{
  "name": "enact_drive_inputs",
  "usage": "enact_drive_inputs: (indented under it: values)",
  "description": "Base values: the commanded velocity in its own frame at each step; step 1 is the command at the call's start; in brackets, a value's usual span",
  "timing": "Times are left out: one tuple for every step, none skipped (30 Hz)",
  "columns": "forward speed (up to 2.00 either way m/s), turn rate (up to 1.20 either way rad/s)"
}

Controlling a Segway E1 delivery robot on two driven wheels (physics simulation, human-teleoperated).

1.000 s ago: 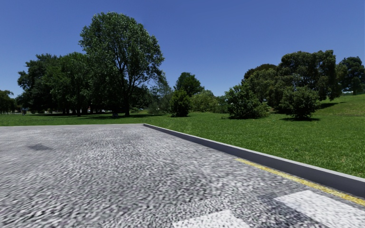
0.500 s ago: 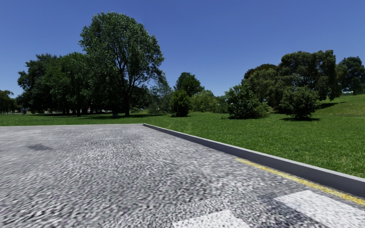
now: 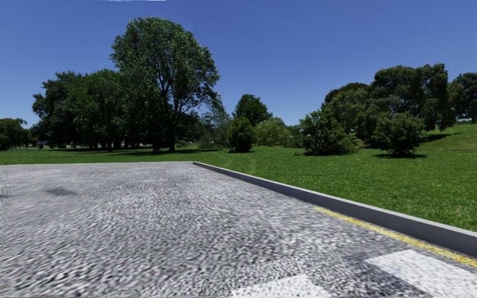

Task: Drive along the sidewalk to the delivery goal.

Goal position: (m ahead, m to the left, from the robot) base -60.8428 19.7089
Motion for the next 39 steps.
enact_drive_inputs:
  values:
    - [-0.31,0.5]
    - [-0.33,0.54]
    - [-0.33,0.58]
    - [-0.33,0.58]
    - [-0.34,0.61]
    - [-0.34,0.63]
    - [-0.34,0.64]
    - [-0.34,0.64]
    - [-0.34,0.65]
    - [-0.34,0.65]
    - [-0.34,0.65]
    - [-0.34,0.65]
    - [-0.34,0.65]
    - [-0.35,0.65]
    - [-0.38,0.65]
    - [-0.38,0.65]
    - [-0.4,0.65]
    - [-0.41,0.65]
    - [-0.41,0.65]
    - [-0.41,0.65]
    - [-0.41,0.65]
    - [-0.41,0.65]
    - [-0.41,0.65]
    - [-0.42,0.65]
    - [-0.42,0.65]
    - [-0.42,0.65]
    - [-0.45,0.66]
    - [-0.49,0.66]
    - [-0.57,0.66]
    - [-0.57,0.66]
    - [-0.6,0.67]
    - [-0.65,0.69]
    - [-0.65,0.69]
    - [-0.68,0.73]
    - [-0.68,0.76]
    - [-0.68,0.76]
    - [-0.68,0.76]
    - [-0.68,0.76]
    - [-0.68,0.76]
